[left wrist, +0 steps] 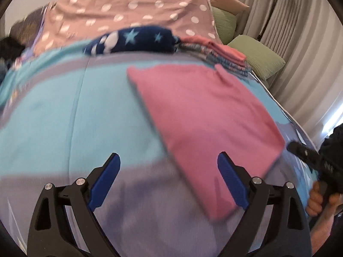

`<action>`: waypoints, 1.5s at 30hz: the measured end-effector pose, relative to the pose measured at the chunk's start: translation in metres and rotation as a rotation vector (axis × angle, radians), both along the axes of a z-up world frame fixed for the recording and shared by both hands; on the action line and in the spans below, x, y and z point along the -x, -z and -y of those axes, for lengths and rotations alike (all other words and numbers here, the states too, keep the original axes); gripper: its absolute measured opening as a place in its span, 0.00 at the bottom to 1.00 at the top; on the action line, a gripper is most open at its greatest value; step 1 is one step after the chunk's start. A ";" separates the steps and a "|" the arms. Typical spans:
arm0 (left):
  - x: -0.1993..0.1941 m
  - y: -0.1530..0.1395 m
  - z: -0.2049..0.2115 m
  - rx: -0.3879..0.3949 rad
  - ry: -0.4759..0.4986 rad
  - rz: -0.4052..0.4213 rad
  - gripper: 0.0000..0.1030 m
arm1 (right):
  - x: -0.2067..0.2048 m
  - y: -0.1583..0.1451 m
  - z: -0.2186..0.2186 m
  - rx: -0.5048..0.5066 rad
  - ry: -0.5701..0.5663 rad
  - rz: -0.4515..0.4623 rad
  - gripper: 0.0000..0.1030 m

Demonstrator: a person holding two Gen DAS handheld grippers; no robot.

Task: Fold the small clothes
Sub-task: 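Open both grippers and release the folded pink shirt on the bed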

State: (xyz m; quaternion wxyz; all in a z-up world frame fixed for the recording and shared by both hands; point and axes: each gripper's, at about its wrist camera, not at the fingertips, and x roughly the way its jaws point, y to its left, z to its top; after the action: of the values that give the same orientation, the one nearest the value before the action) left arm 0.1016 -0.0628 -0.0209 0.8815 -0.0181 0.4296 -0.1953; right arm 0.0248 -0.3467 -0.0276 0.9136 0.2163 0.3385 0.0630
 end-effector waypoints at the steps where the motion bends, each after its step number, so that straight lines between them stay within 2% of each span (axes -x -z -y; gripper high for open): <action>1: 0.005 0.003 -0.003 0.016 0.006 -0.018 0.89 | 0.000 -0.001 -0.002 0.006 -0.007 -0.002 0.57; 6: 0.027 0.016 0.001 0.087 0.081 -0.082 0.89 | -0.007 -0.001 -0.008 0.009 -0.041 -0.024 0.63; 14: 0.028 0.028 0.025 0.150 0.118 -0.115 0.89 | -0.027 0.017 0.001 -0.111 -0.099 -0.127 0.65; 16: 0.028 0.031 0.030 0.135 0.121 -0.118 0.89 | -0.028 0.018 0.002 -0.124 -0.103 -0.125 0.65; 19: 0.033 0.033 0.039 0.055 0.155 -0.096 0.89 | -0.035 0.020 0.003 -0.152 -0.121 -0.132 0.68; 21: 0.034 0.033 0.042 0.030 0.166 -0.087 0.89 | -0.042 0.020 0.003 -0.160 -0.129 -0.138 0.68; 22: 0.033 0.033 0.043 0.034 0.167 -0.087 0.85 | -0.045 0.020 0.002 -0.162 -0.131 -0.140 0.68; 23: 0.031 0.032 0.044 0.042 0.165 -0.087 0.76 | -0.050 0.020 0.002 -0.160 -0.130 -0.139 0.66; 24: 0.030 0.032 0.044 0.046 0.164 -0.086 0.70 | -0.053 0.020 0.002 -0.152 -0.111 -0.141 0.48; 25: 0.028 0.033 0.045 0.037 0.164 -0.086 0.54 | -0.055 0.021 0.003 -0.138 -0.077 -0.160 0.19; 26: 0.026 0.034 0.047 0.006 0.160 -0.082 0.40 | -0.058 0.024 0.003 -0.159 -0.081 -0.174 0.15; 27: 0.026 0.033 0.048 -0.019 0.164 -0.076 0.31 | -0.059 0.025 0.005 -0.196 -0.085 -0.176 0.11; 28: 0.025 0.031 0.048 -0.020 0.176 -0.076 0.17 | -0.057 0.024 0.006 -0.211 -0.083 -0.165 0.10; 30: 0.028 0.024 0.046 -0.031 0.178 -0.072 0.12 | -0.047 0.010 0.005 -0.232 -0.097 -0.121 0.09; 33: 0.038 0.012 0.039 -0.055 0.186 -0.058 0.11 | -0.032 -0.008 0.002 -0.289 -0.146 -0.111 0.09; 36: 0.057 0.000 0.027 -0.042 0.234 -0.064 0.11 | -0.007 -0.019 -0.007 -0.253 -0.173 -0.123 0.09; 39: 0.084 -0.009 0.017 -0.043 0.298 -0.062 0.12 | 0.020 -0.013 -0.012 -0.227 -0.186 -0.180 0.09; 41: 0.100 -0.008 0.012 -0.053 0.336 -0.073 0.12 | 0.034 -0.004 -0.018 -0.148 -0.169 -0.209 0.11; 43: 0.115 0.001 0.007 -0.097 0.354 -0.078 0.13 | 0.041 0.007 -0.018 -0.108 -0.144 -0.237 0.23; 45: 0.120 0.008 0.000 -0.109 0.344 -0.095 0.21 | 0.042 0.010 -0.012 -0.099 -0.113 -0.241 0.38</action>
State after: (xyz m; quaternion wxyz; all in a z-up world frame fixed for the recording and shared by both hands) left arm -0.0184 -0.0623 -0.0288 0.8134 0.0943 0.4775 -0.3187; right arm -0.0174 -0.3352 -0.0374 0.8495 0.2478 0.4539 0.1044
